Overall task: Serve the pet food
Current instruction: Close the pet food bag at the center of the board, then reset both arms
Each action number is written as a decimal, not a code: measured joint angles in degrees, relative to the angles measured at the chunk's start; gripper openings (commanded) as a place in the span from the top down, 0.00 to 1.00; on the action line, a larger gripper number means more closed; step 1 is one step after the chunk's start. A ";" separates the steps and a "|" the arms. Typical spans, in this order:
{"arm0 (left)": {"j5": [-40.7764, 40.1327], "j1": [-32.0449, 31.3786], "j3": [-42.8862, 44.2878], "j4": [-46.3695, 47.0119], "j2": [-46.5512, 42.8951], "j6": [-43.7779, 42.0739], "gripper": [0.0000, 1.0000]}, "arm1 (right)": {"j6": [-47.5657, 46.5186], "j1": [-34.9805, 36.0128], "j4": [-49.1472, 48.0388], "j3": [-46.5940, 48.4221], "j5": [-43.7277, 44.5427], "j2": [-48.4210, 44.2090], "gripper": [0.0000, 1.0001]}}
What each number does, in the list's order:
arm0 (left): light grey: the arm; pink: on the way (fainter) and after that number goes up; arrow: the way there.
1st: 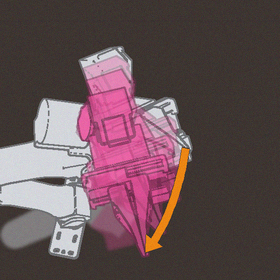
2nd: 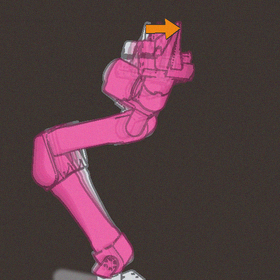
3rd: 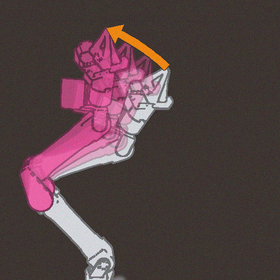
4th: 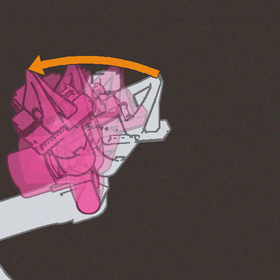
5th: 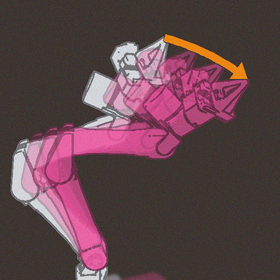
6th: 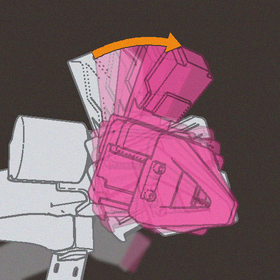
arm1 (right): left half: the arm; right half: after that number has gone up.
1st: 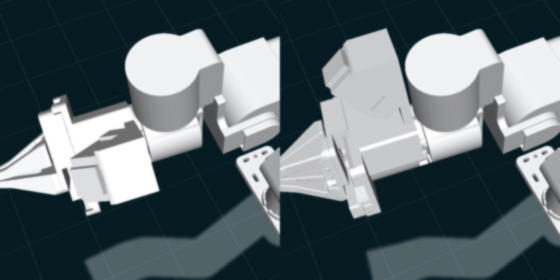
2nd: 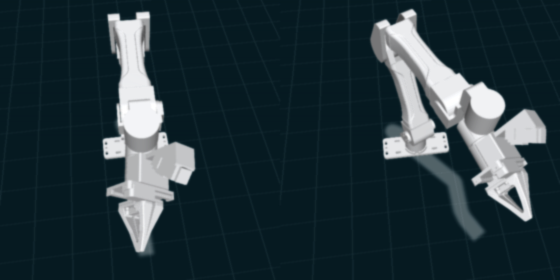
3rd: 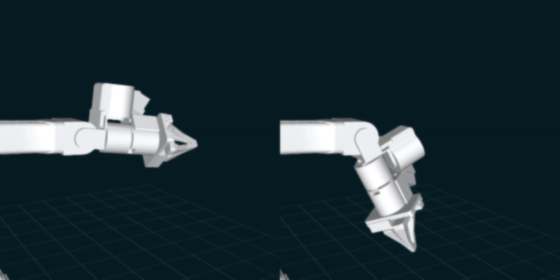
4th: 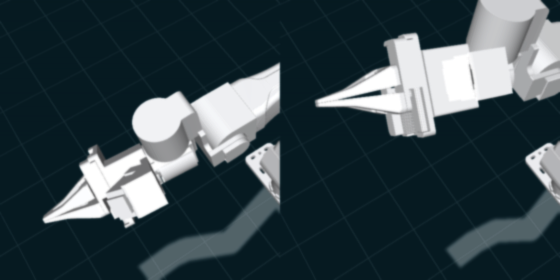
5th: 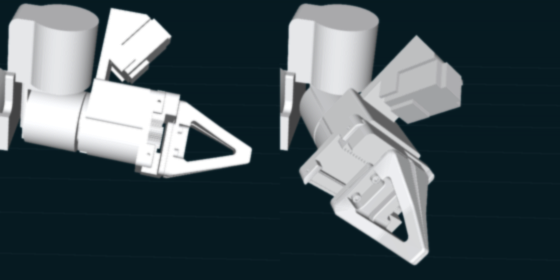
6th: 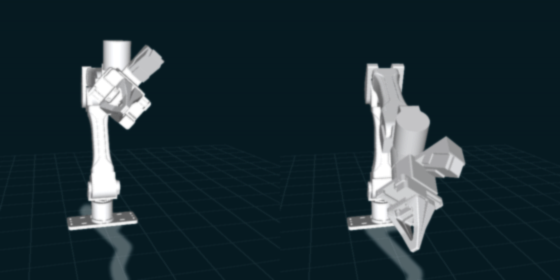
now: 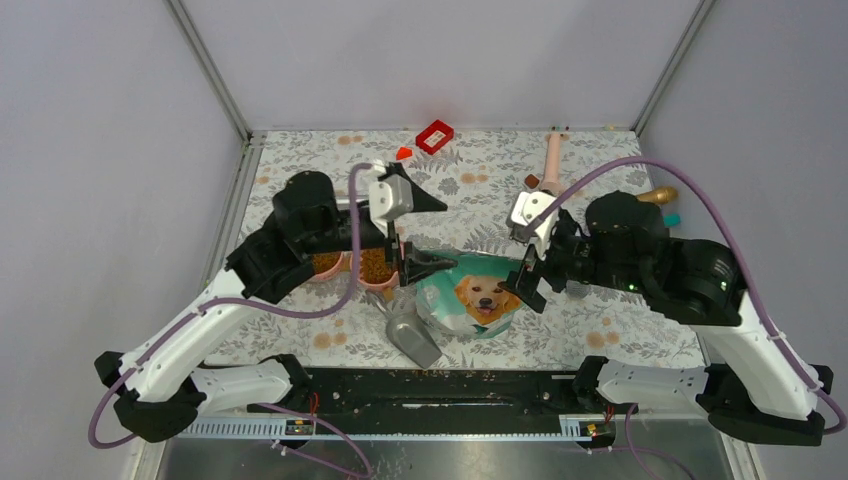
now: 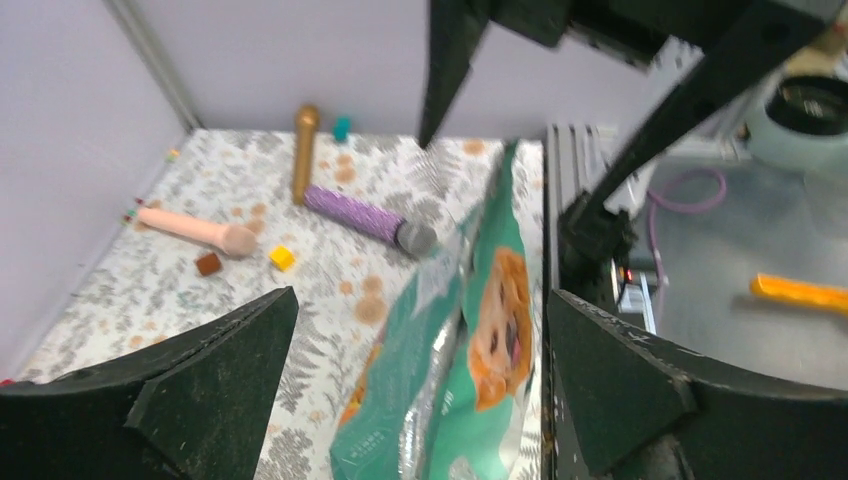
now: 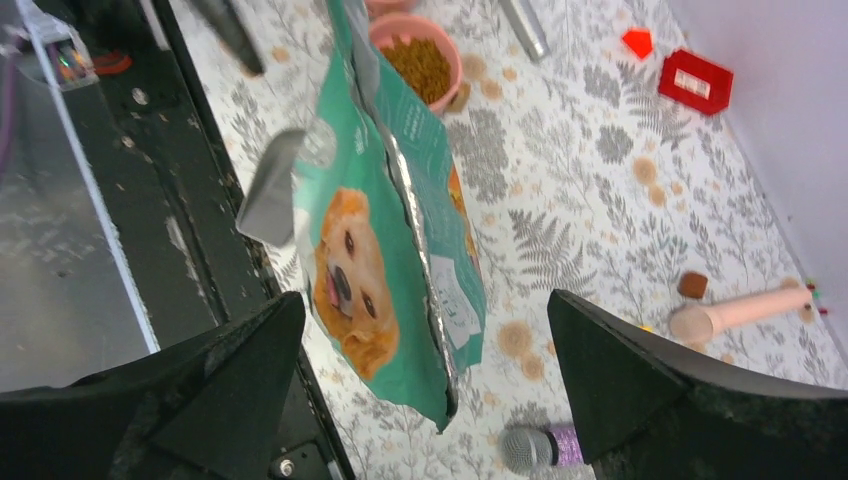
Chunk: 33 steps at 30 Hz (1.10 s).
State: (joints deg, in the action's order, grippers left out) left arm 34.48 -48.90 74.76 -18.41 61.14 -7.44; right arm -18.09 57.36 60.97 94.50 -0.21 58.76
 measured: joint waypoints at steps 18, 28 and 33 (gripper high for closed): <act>-43.89 25.35 24.70 -13.40 13.40 33.33 0.01 | 20.90 -30.34 -14.14 0.98 26.27 0.17 0.00; -57.46 43.65 -10.69 -21.46 0.39 49.75 0.01 | 33.33 -66.40 -25.51 -21.86 14.64 5.95 0.01; -64.61 44.30 -16.20 -21.42 -12.02 51.52 0.01 | 36.11 -70.84 -32.52 -32.48 12.92 7.06 0.00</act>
State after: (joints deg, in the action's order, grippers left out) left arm -30.13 -4.60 58.57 -39.83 49.12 44.07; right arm 18.02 -13.47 28.45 62.02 12.71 65.82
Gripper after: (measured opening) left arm 0.985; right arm 0.993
